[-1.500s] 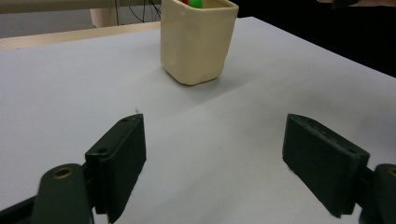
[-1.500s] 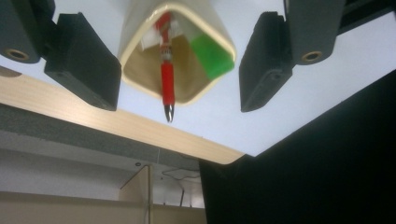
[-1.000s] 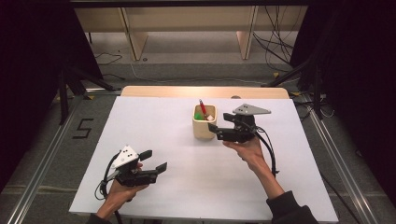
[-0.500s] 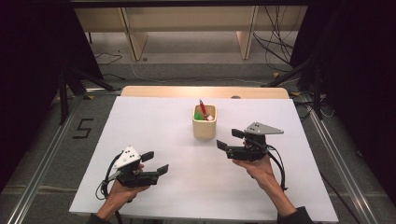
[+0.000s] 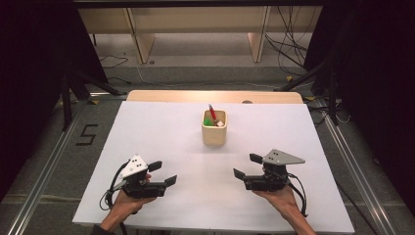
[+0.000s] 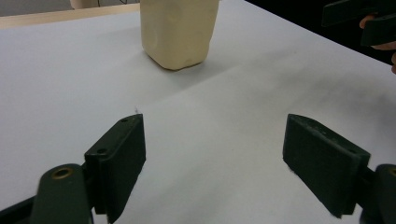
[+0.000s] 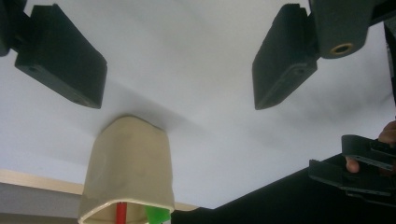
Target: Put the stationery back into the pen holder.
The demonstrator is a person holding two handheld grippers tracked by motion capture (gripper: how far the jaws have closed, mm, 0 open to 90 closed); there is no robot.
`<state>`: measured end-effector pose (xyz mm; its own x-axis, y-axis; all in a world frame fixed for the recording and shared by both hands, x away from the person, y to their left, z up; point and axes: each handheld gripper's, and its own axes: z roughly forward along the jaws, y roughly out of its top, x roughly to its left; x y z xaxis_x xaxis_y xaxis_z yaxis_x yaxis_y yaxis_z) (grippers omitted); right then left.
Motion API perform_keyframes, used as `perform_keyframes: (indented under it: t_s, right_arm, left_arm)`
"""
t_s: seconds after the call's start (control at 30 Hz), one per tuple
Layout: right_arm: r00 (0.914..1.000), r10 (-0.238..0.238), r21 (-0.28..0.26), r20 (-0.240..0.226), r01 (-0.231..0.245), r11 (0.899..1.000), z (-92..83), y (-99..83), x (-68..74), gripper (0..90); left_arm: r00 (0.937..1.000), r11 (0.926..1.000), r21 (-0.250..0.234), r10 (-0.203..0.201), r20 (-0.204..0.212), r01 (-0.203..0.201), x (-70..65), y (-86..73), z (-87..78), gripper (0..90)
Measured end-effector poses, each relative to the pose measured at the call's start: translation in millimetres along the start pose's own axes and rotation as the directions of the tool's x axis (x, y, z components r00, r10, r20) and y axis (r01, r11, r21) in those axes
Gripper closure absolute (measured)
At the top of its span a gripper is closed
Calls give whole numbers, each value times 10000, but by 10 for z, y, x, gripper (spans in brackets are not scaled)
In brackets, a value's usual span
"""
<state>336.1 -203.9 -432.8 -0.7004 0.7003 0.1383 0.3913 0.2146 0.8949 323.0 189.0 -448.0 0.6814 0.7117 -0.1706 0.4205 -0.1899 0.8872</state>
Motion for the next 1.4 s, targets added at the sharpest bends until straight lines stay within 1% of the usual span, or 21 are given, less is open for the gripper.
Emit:
perform_keyframes:
  t_s: [0.1, 0.17, 0.23, 0.37, 0.43, 0.5, 0.6, 0.67, 0.83, 1.17, 1.33, 1.4]
  right_arm:
    - [9999, -65, -186, 79, 67, 9998, -76, -40, 14, 186]
    - [10000, -16, -215, 96, 19, 9998, -117, -74, 27, 186]
    - [9998, -47, -189, 179, 51, 9998, -151, -112, 49, 183]
    - [9997, -132, -224, 199, 136, 9997, -216, -167, 90, 180]
    - [9996, -77, -314, 257, 85, 9995, -245, -196, 101, 177]
    - [9994, -66, -278, 352, 75, 9996, -266, -228, 98, 176]
    - [9991, 93, -266, 410, -82, 9996, -299, -284, 93, 174]
    - [9992, 44, -243, 401, -34, 9997, -318, -311, 101, 174]
    - [9989, -116, -214, 456, 126, 9997, -345, -337, 134, 169]
    - [9987, -29, -315, 512, 45, 9995, -349, -343, 112, 168]
    - [9984, -29, -329, 564, 48, 9994, -356, -340, 107, 168]
    - [9987, -10, -344, 516, 28, 9994, -358, -339, 107, 168]
  left_arm:
    - [10000, 10000, 32, -18, 15, 18, 7, -9, -9, 207]
    - [10000, 10000, 11, 1, 6, -1, 8, -16, -22, 207]
    - [10000, 10000, 20, -8, 5, 8, 9, -21, -35, 207]
    - [10000, 10000, 29, -1, 16, 1, -1, -38, -50, 207]
    - [10000, 10000, 48, 35, 11, -35, -6, -52, -53, 207]
    - [10000, 10000, 87, 37, 31, -37, -16, -69, -59, 207]
    - [9999, 9998, 169, 113, 46, -114, -34, -99, -65, 207]
    - [9999, 9998, 158, 99, 35, -99, -42, -110, -66, 207]
    - [9999, 9998, 132, 136, 66, -137, -59, -130, -77, 207]
    - [9999, 9999, -9, 123, 98, -123, -53, -128, -81, 207]
    - [9999, 9999, -31, 114, 32, -114, -45, -127, -81, 206]
    - [10000, 9999, -63, 87, 6, -87, -42, -127, -83, 207]
